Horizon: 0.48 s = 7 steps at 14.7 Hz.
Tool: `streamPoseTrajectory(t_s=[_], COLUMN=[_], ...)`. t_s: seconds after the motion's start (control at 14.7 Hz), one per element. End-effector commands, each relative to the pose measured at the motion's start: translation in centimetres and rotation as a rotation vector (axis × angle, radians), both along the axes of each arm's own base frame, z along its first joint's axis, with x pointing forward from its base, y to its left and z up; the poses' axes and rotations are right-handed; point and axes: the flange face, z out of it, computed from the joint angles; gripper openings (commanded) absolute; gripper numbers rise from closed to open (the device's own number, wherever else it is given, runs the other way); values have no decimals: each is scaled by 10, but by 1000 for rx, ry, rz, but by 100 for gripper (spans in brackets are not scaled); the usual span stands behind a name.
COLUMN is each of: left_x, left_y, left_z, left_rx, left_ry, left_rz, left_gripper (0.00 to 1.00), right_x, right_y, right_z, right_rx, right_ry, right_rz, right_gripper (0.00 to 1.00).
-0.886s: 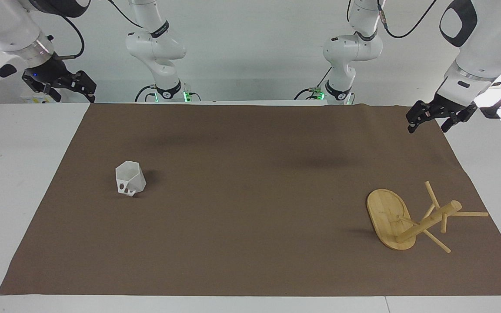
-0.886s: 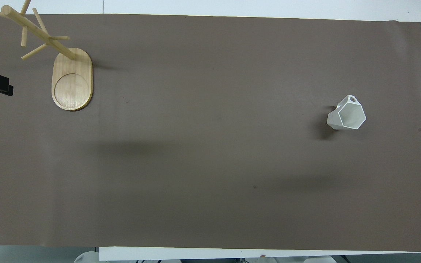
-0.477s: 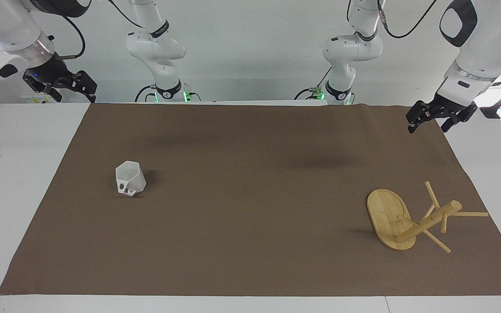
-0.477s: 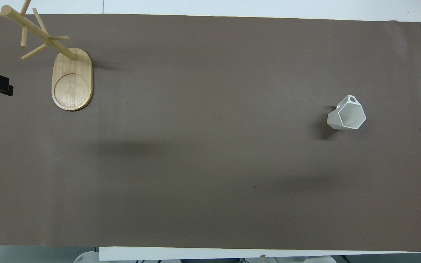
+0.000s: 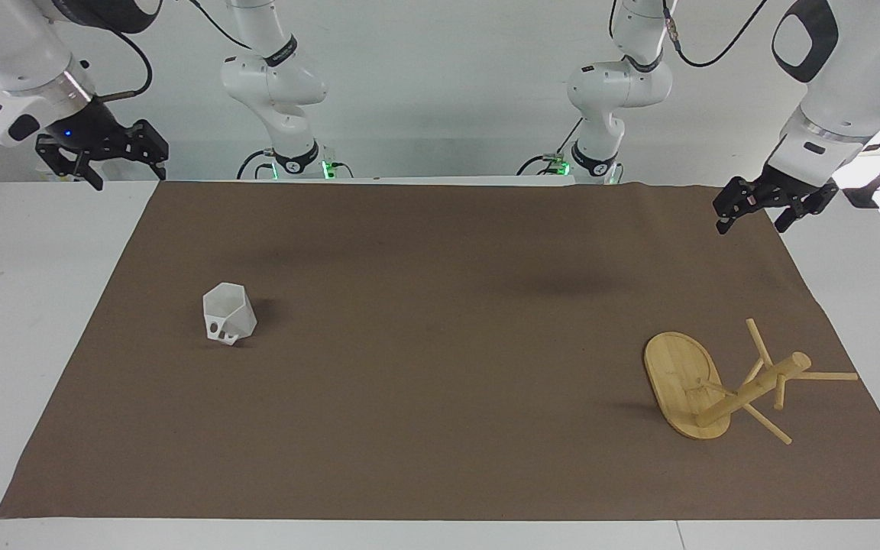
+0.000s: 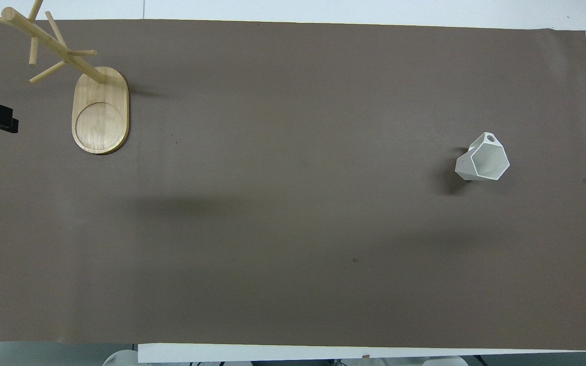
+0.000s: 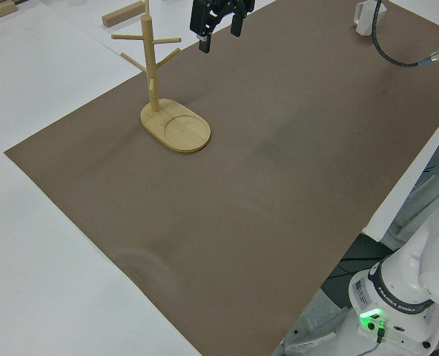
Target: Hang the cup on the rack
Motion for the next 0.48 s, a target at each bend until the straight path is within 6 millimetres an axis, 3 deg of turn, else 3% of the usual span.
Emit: streamPoseTrajectory(t_s=[0.0, 0.2, 0.41], left_x=[-7, -7, -7], left_y=[3, 3, 3], left_z=[3, 3, 3], left_rx=[14, 14, 14], left_ry=[7, 7, 7], left_rz=[-12, -11, -11], left_gripper=[100, 100, 100], right_x=[-9, 7, 12], right_y=[-48, -122, -165], right_z=[-29, -98, -162], right_rx=[152, 368, 561], right_ry=[-87, -189, -318], right_rz=[278, 466, 547], right_gripper=[100, 100, 100])
